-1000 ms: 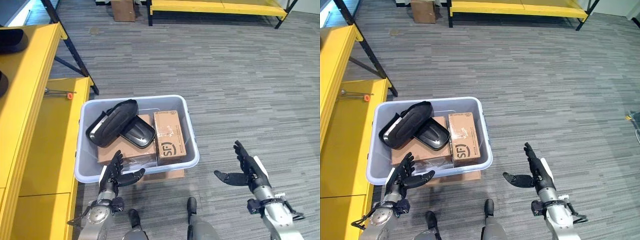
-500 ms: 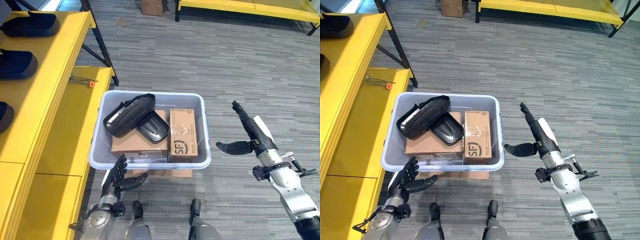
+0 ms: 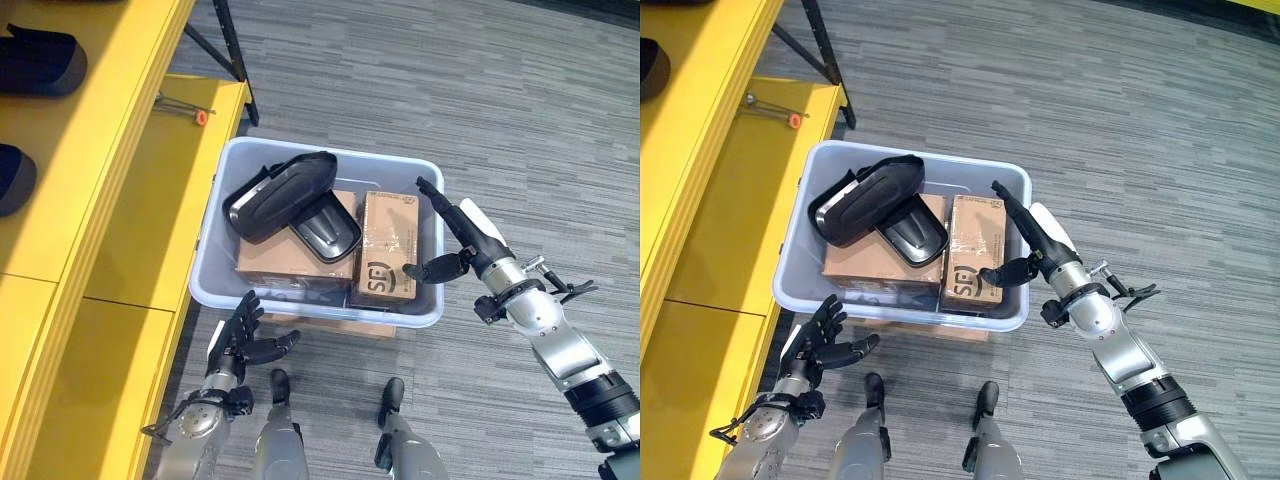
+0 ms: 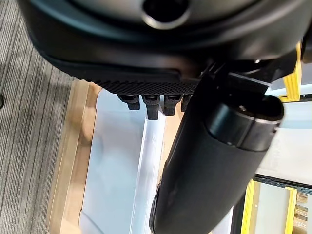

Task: Move parts from the plastic box to the shelf.

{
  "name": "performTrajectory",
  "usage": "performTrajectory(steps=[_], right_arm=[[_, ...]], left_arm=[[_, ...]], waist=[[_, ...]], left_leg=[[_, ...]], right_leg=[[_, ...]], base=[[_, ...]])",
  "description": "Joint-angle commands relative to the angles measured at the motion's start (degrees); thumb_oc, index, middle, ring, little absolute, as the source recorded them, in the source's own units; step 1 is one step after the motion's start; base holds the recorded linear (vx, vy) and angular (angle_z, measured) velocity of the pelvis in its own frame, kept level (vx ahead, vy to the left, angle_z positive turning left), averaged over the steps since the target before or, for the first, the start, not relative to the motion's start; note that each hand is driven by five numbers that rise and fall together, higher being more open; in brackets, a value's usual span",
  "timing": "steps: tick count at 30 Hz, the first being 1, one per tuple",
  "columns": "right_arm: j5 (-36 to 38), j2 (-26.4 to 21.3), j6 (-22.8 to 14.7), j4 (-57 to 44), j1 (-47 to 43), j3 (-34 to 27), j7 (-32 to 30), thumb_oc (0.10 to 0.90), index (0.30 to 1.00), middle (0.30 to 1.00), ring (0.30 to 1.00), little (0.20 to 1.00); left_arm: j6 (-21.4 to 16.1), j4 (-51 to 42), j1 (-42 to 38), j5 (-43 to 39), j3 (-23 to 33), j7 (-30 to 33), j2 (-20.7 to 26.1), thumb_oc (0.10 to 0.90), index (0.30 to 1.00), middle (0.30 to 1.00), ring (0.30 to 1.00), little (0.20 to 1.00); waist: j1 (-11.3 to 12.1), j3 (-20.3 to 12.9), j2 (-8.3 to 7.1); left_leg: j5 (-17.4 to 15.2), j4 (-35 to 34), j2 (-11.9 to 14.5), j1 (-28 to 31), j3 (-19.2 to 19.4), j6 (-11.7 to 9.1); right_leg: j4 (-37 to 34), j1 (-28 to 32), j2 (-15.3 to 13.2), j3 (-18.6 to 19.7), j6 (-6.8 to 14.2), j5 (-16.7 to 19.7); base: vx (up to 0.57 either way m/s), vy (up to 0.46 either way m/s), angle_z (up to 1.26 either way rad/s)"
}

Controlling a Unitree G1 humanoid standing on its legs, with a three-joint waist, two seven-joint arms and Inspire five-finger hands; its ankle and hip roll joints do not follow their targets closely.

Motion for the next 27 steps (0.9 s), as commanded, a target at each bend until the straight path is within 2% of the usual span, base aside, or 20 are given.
performTrajectory(steps=[1, 11, 21, 27], right_arm=[[-2.9, -4.7, -3.3, -1.8, -9.9, 0.5, -1.9, 0.9, 1.0, 1.0, 1.0, 1.0], [-7.4, -6.7, -1.8, 4.7, -26.1, 10.8, -1.7, 0.9, 1.0, 1.0, 1.0, 1.0], [-8.7, -3.2, -0.7, 10.2, -36.5, 16.6, -2.2, 0.9, 1.0, 1.0, 1.0, 1.0], [-8.8, -1.8, -0.4, 11.9, -39.1, 17.3, -2.8, 0.9, 1.0, 1.0, 1.0, 1.0]], left_arm=[[-5.3, -6.4, -1.9, -0.9, 0.1, 0.8, 3.6, 0.9, 1.0, 1.0, 1.0, 1.0], [-5.9, -7.2, -3.4, -1.4, -0.2, 1.9, 5.0, 0.9, 1.0, 1.0, 1.0, 1.0], [-6.6, -7.4, -6.0, -2.1, -0.4, 3.8, 5.7, 0.9, 1.0, 1.0, 1.0, 1.0], [-6.9, -7.5, -6.7, -2.3, -0.2, 4.7, 5.7, 0.9, 1.0, 1.0, 1.0, 1.0]], waist=[[0.2, -1.8, -1.8], [2.1, 1.2, -1.49], [2.8, 5.1, -0.21], [2.7, 6.2, 0.13]], left_leg=[[0.8, 2.2, 4.3, -2.0, 0.9, -1.9], [0.6, 4.0, 3.7, -5.1, -0.1, -1.7], [-2.0, 10.3, 3.7, -9.3, -1.6, -1.1], [-2.7, 12.6, 3.8, -11.5, -2.4, -0.9]], right_leg=[[2.9, 5.2, -4.5, -0.6, 4.2, -6.6], [4.8, 3.3, -5.1, -1.2, 3.9, -7.0], [12.8, -1.6, -6.3, -0.4, 3.2, -9.9], [16.4, -4.5, -6.6, 0.2, 2.7, -11.1]], base=[[0.0, 0.0, 0.0], [-0.01, 0.005, 0.06], [-0.04, 0.01, 0.05], [-0.02, 0.005, 0.04]])
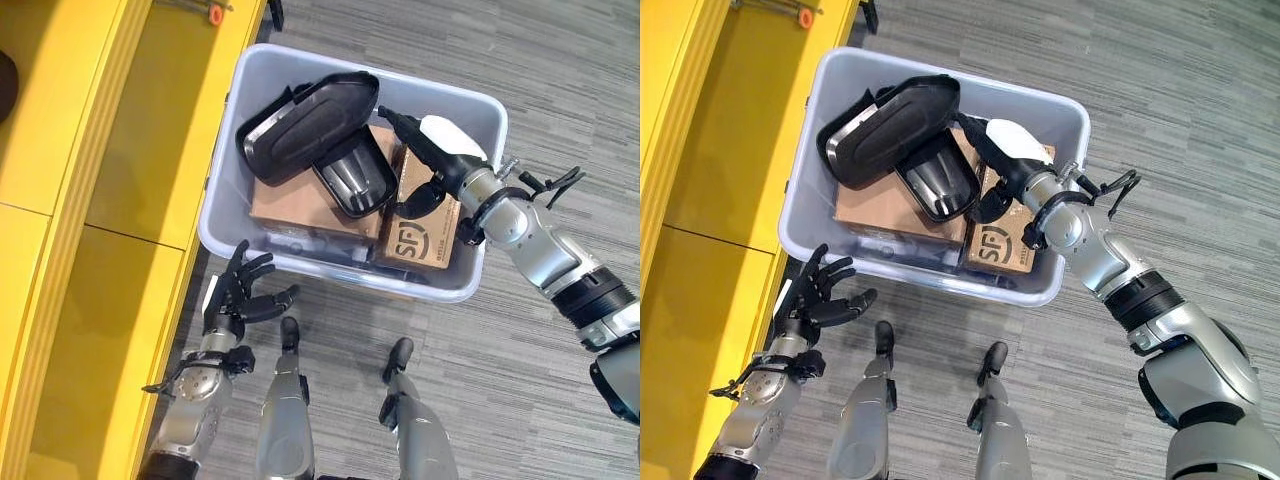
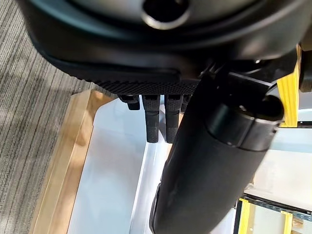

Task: Move parts from the plastic box to the shelf.

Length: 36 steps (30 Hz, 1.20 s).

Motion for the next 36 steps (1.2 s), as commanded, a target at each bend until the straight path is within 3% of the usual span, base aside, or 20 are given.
performTrajectory(steps=[1, 19, 36], right_arm=[[-2.2, -0.3, -2.7, -1.2, -9.1, 0.7, -2.8, 0.9, 1.0, 1.0, 1.0, 1.0], [-4.6, 1.2, -1.3, 3.5, -13.5, 3.7, -2.5, 0.9, 1.0, 1.0, 1.0, 1.0], [-6.2, -1.7, -0.9, 3.5, -18.2, 5.6, -4.0, 0.9, 1.0, 1.0, 1.0, 1.0]], left_arm=[[-4.4, -5.1, 2.5, -0.1, 0.2, 1.6, 3.9, 0.9, 1.0, 1.0, 1.0, 1.0], [-4.4, -5.7, 1.9, -0.2, 1.1, 3.9, 3.7, 0.9, 1.0, 1.0, 1.0, 1.0], [-4.6, -6.7, 1.6, -0.7, 1.1, 5.2, 3.8, 0.9, 1.0, 1.0, 1.0, 1.0]], waist=[[-0.7, -2.8, -1.08], [0.0, 0.7, -0.21], [0.3, 1.8, 0.09]], left_leg=[[-2.8, 7.5, 4.0, -3.4, 1.1, -1.4], [-5.9, 14.8, 4.2, -10.4, -2.2, -0.1], [-5.5, 14.3, 3.3, -14.3, -3.4, 0.1]], right_leg=[[11.0, 1.6, -5.4, 2.1, 3.1, -9.6], [22.2, -6.3, -5.3, 2.9, 1.7, -13.6], [24.0, -10.1, -5.6, 2.2, 1.7, -14.2]], base=[[-0.03, 0.004, 0.03], [-0.01, -0.008, 0.06], [0.01, -0.006, 0.03]])
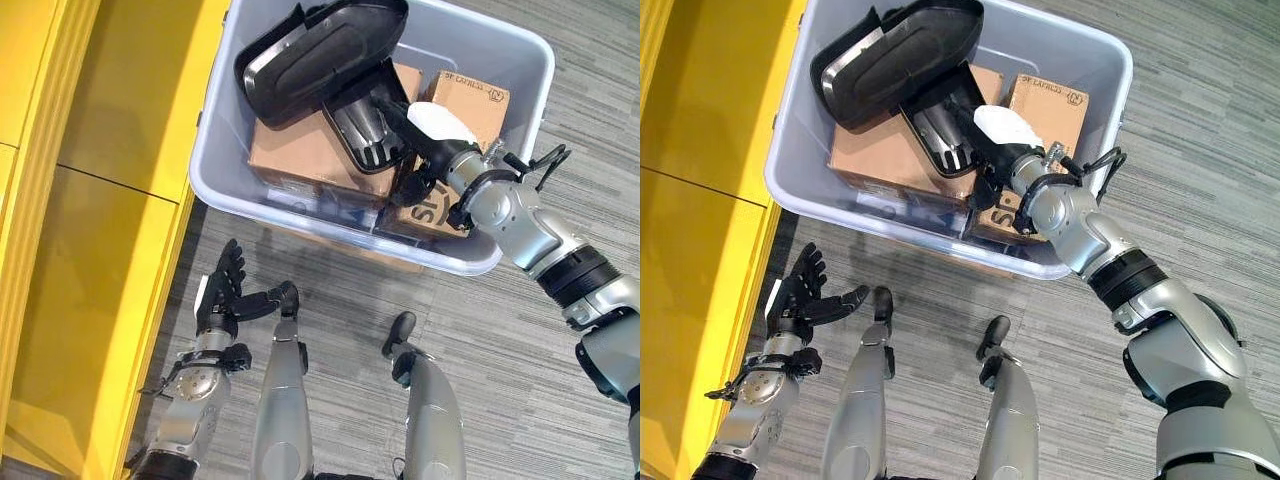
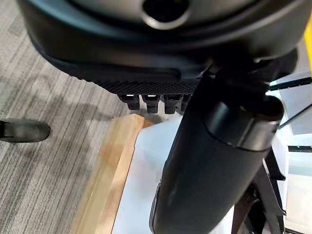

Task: Move parts from the plastic box to the shelf.

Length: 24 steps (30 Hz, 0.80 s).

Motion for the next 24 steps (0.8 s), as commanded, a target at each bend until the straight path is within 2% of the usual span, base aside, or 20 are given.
performTrajectory(steps=[1, 10, 20, 21, 24], right_arm=[[-2.1, -4.5, -2.5, -3.0, -11.4, 1.6, -3.7, 0.9, 1.0, 1.0, 1.0, 1.0], [-3.2, -4.7, -2.6, -1.7, -14.0, 2.9, -4.2, 0.9, 1.0, 1.0, 1.0, 1.0], [-4.3, -4.9, -2.2, -0.5, -17.6, 4.2, -5.4, 0.9, 1.0, 1.0, 1.0, 1.0], [-4.5, -4.9, -2.2, -0.4, -18.0, 4.6, -5.4, 0.9, 1.0, 1.0, 1.0, 1.0], [-5.5, -6.4, -2.0, -0.7, -19.7, 5.8, -5.5, 0.9, 1.0, 1.0, 1.0, 1.0]], left_arm=[[-4.0, -7.2, 1.0, -0.8, 0.9, 1.1, 3.4, 0.9, 1.0, 1.0, 1.0, 1.0], [-4.2, -8.0, 0.8, -0.3, 0.7, 1.5, 3.6, 0.9, 1.0, 1.0, 1.0, 1.0], [-4.8, -8.4, 1.0, -0.6, 1.5, 2.8, 3.6, 0.9, 1.0, 1.0, 1.0, 1.0], [-4.8, -8.5, 1.1, -0.7, 1.4, 2.9, 3.7, 0.9, 1.0, 1.0, 1.0, 1.0], [-4.9, -8.9, 1.1, -0.7, 2.0, 3.3, 3.7, 0.9, 1.0, 1.0, 1.0, 1.0]], waist=[[0.5, -0.3, 0.63], [0.6, -0.3, 0.74], [0.6, -0.3, 0.6], [0.6, -0.3, 0.47], [0.2, -0.3, 0.29]], left_leg=[[-4.9, 4.7, 3.2, -0.4, 1.4, 0.1], [-5.2, 4.3, 2.4, -1.7, 1.1, 0.4], [-6.4, 6.4, 2.0, -6.1, 0.9, 0.6], [-8.0, 6.7, 1.9, -5.5, 0.6, 0.1], [-8.1, 7.0, 1.7, -7.2, 0.3, 0.1]], right_leg=[[-1.1, 8.3, -2.0, 2.5, 4.1, -3.2], [-1.2, 7.4, -2.1, 2.5, 4.4, -3.1], [0.2, 2.6, -1.8, 3.0, 4.3, -3.3], [0.6, 3.2, -1.9, 3.4, 4.7, -4.7], [0.8, 1.8, -1.9, 3.3, 4.9, -4.4]], base=[[0.03, 0.001, 0.07], [0.03, -0.005, 0.04], [0.02, -0.003, 0.02], [0.1, -0.022, -0.01], [0.02, -0.009, 0.03]])
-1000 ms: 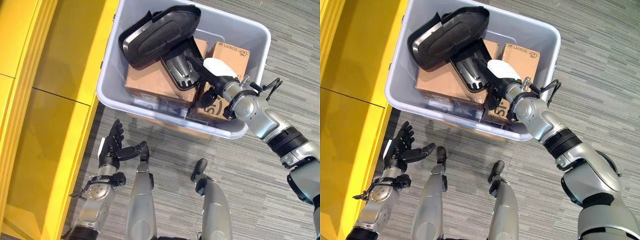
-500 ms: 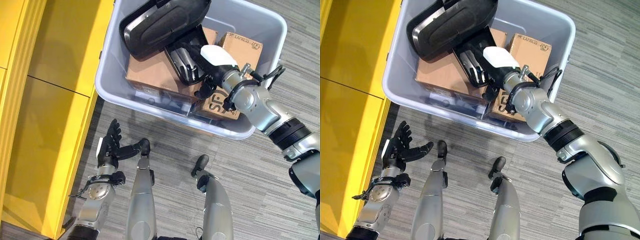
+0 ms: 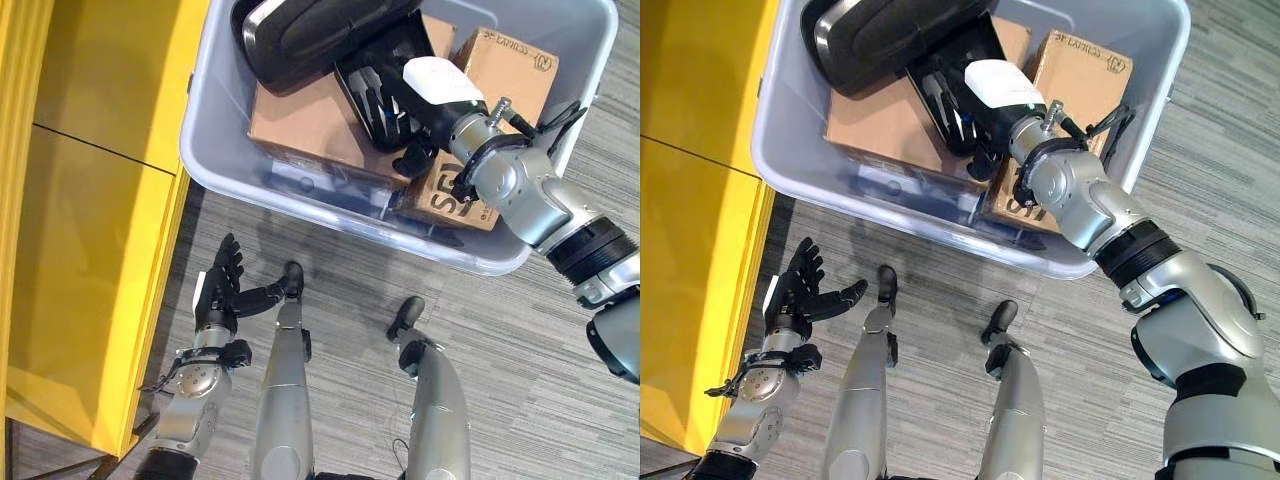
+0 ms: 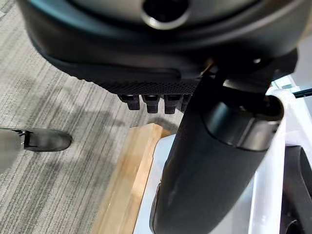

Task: Move parts from the plastic box to the shelf.

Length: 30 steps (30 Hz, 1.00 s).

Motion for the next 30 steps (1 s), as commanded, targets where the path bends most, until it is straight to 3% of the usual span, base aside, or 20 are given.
performTrajectory(steps=[1, 2, 5, 18, 30], right_arm=[[-1.1, -3.9, -2.2, -1.3, -10.8, 0.9, -4.3, 0.9, 1.0, 1.0, 1.0, 1.0], [-1.1, -4.0, -2.2, -1.2, -10.8, 1.1, -4.4, 0.9, 1.0, 1.0, 1.0, 1.0], [-1.5, -5.0, -2.2, -1.8, -11.6, 1.8, -4.6, 0.9, 1.0, 1.0, 1.0, 1.0], [-3.2, -8.4, -2.7, -5.2, -15.1, 4.0, -4.8, 0.9, 1.0, 1.0, 1.0, 1.0], [-4.2, -10.5, -2.9, -2.3, -16.6, 6.6, -4.7, 0.9, 1.0, 1.0, 1.0, 1.0]], left_arm=[[-4.8, -8.0, 1.6, -0.7, 2.0, 1.9, 3.6, 0.9, 1.0, 1.0, 1.0, 1.0], [-4.8, -8.0, 1.6, -0.7, 2.0, 2.0, 3.5, 0.9, 1.0, 1.0, 1.0, 1.0], [-4.9, -8.1, 1.7, -0.5, 2.1, 2.3, 3.4, 0.9, 1.0, 1.0, 1.0, 1.0], [-5.4, -8.5, 2.0, -0.9, 2.9, 3.2, 3.4, 0.9, 1.0, 1.0, 1.0, 1.0], [-6.2, -10.6, 2.5, -1.4, 3.6, 3.0, 3.7, 0.9, 1.0, 1.0, 1.0, 1.0]], waist=[[-0.1, -0.3, 0.43], [-0.1, -0.3, 0.35], [-0.2, -0.3, 0.36], [-0.4, -0.3, 0.65], [-0.2, -0.3, 1.18]], left_leg=[[-6.9, 6.6, 2.7, -0.5, 2.0, 0.8], [-8.4, 6.8, 2.6, 0.2, 1.6, 0.3], [-8.6, 7.2, 2.3, -0.7, 1.5, 0.3], [-9.0, 8.1, 1.7, -4.0, 0.9, 0.5], [-9.1, 8.5, 1.2, -6.7, 0.4, 0.7]], right_leg=[[-2.9, 9.1, -0.6, 3.7, 4.7, -1.2], [-2.5, 9.6, -0.7, 4.0, 5.1, -2.4], [-2.1, 8.9, -0.8, 4.0, 5.1, -2.6], [-1.0, 5.7, -1.0, 4.2, 5.2, -2.9], [0.1, 3.0, -1.5, 4.3, 5.3, -3.2]], base=[[0.02, -0.008, 0.04], [0.01, 0.003, 0.03], [0.04, 0.008, 0.07], [0.0, 0.001, 0.0], [0.0, 0.0, 0.01]])
